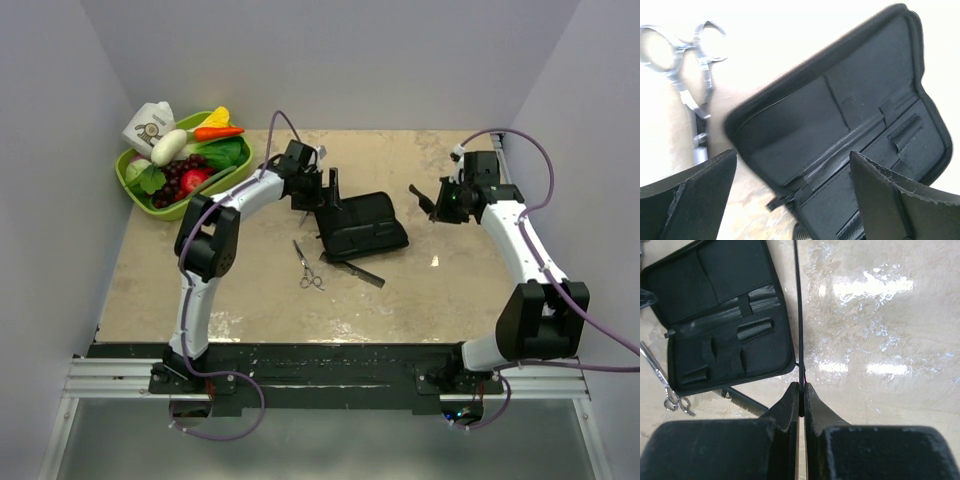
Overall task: Sort the hair-cutting tools
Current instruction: Adjust the hairdressing tool bag at the center of the board.
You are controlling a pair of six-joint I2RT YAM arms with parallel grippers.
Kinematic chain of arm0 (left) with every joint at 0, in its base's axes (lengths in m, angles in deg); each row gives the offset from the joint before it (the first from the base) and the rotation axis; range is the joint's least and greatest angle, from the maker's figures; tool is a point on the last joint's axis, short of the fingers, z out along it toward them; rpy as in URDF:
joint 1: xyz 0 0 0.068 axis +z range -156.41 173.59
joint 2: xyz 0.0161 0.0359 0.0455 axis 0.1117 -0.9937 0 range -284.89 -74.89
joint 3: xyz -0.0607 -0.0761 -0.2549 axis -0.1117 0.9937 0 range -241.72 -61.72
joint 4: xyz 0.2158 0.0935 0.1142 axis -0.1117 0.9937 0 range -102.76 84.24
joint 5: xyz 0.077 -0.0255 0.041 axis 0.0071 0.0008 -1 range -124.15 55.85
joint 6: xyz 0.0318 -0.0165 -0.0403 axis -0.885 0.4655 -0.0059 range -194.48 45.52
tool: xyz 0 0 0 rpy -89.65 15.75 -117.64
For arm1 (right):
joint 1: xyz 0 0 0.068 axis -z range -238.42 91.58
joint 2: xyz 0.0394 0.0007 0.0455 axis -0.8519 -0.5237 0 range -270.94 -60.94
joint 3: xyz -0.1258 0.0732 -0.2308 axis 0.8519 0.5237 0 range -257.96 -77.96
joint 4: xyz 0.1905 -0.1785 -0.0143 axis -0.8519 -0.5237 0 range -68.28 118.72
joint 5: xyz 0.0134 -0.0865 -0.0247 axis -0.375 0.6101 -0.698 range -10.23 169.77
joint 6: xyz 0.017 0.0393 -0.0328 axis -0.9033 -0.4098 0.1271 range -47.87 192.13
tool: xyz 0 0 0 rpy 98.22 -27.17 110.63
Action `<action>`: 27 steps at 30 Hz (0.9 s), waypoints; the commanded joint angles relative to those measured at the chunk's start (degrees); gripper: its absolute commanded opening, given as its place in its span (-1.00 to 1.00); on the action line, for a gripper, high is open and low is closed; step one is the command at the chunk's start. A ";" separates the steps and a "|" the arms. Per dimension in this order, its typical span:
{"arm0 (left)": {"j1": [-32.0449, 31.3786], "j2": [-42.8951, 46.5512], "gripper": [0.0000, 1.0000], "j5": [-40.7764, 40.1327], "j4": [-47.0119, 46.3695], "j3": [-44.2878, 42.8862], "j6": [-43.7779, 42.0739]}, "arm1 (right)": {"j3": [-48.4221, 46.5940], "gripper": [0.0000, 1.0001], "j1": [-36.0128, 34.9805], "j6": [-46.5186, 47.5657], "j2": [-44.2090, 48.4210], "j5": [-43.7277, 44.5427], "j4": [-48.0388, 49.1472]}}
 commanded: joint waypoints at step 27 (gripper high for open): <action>-0.76 3.60 0.97 -5.26 2.15 2.79 0.14 | 16.64 -1.00 -12.12 -11.26 -11.76 18.71 21.16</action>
